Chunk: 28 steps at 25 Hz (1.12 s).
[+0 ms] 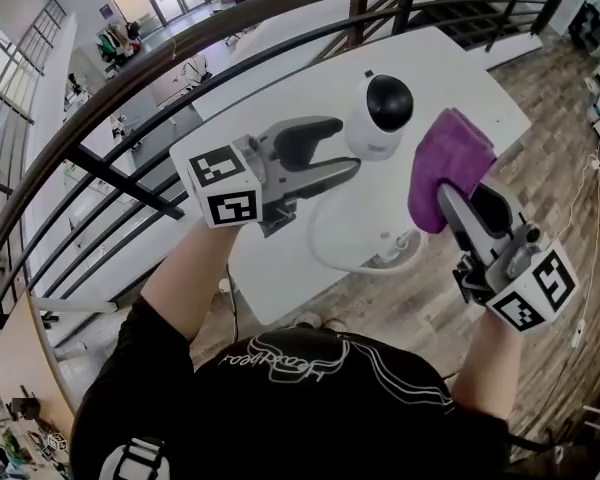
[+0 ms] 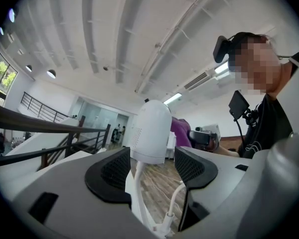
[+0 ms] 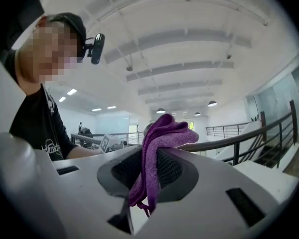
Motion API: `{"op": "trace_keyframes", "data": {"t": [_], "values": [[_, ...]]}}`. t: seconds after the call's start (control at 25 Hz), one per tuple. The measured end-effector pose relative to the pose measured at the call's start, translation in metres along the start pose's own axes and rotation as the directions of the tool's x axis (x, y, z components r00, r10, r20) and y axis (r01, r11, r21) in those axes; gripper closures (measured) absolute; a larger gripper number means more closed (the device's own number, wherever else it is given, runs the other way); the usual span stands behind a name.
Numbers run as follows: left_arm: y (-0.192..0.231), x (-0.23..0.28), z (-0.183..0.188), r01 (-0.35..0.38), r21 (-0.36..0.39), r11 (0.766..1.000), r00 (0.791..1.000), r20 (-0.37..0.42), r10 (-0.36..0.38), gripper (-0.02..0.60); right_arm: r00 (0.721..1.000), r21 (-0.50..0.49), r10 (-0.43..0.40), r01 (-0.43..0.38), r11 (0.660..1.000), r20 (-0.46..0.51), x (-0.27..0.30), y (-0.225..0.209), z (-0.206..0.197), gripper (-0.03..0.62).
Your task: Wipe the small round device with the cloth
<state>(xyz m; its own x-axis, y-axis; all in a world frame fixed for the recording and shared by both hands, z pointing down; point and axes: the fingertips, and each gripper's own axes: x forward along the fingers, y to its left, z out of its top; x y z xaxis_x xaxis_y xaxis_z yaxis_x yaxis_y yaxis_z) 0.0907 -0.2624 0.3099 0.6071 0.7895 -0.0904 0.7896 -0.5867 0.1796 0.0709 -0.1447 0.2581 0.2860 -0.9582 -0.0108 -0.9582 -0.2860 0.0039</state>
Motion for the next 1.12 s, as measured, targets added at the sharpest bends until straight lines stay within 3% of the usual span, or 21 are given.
{"op": "trace_keyframes", "data": {"t": [0.16, 0.32, 0.52, 0.64, 0.84, 1.12], "values": [[-0.005, -0.003, -0.004, -0.003, 0.008, 1.000, 1.000, 0.003, 0.003, 0.295, 0.999, -0.154, -0.040, 0.037, 0.987, -0.018, 0.002, 0.017, 0.004, 0.531], [-0.001, -0.006, -0.004, 0.003, 0.068, 0.998, 0.998, -0.056, 0.001, 0.304, 0.992, -0.244, -0.125, 0.113, 0.963, -0.034, 0.011, 0.027, 0.006, 0.531], [-0.002, -0.025, 0.003, 0.076, 0.101, 0.992, 0.989, -0.136, -0.062, 0.406, 0.958, -0.383, -0.284, 0.251, 0.889, -0.029, 0.042, 0.060, 0.017, 0.531], [0.008, -0.023, -0.007, 0.108, 0.090, 0.990, 0.983, -0.160, -0.093, 0.538, 0.925, -0.472, -0.379, 0.319, 0.822, -0.034, 0.055, 0.067, 0.008, 0.531], [0.016, -0.032, 0.004, 0.235, 0.058, 0.970, 0.958, -0.184, -0.221, 0.565, 0.826, -0.638, -0.561, 0.405, 0.655, -0.052, 0.091, 0.082, 0.021, 0.531], [0.026, -0.059, 0.013, 0.320, 0.041, 0.947, 0.931, -0.198, -0.306, 0.569, 0.701, -0.822, -0.711, 0.375, 0.428, -0.051, 0.139, 0.090, 0.045, 0.531]]}}
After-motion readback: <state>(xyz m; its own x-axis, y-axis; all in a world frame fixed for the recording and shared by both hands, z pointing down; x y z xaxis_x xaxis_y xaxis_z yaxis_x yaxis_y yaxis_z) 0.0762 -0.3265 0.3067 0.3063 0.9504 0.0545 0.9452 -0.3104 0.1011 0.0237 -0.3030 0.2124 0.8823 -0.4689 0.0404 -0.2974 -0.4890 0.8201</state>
